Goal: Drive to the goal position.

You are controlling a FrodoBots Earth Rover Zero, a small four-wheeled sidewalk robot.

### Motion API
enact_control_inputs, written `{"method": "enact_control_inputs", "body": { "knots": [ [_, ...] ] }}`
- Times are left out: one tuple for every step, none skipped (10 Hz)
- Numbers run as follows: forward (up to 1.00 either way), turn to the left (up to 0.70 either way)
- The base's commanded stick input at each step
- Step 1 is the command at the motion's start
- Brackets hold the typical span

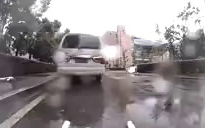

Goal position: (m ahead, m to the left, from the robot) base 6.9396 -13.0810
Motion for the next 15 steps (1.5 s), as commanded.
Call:
{"method": "enact_control_inputs", "body": {
  "knots": [
    [0.7, -0.14],
    [0.7, -0.14],
    [0.7, -0.14],
    [0.7, -0.14],
    [0.7, -0.14],
    [0.7, -0.14],
    [0.7, -0.14],
    [0.7, -0.07],
    [0.7, 0.0],
    [0.7, 0.0],
    [0.7, 0.0],
    [0.7, 0.0],
    [0.7, 0.0],
    [0.7, 0.0],
    [0.7, 0.0]
  ]
}}
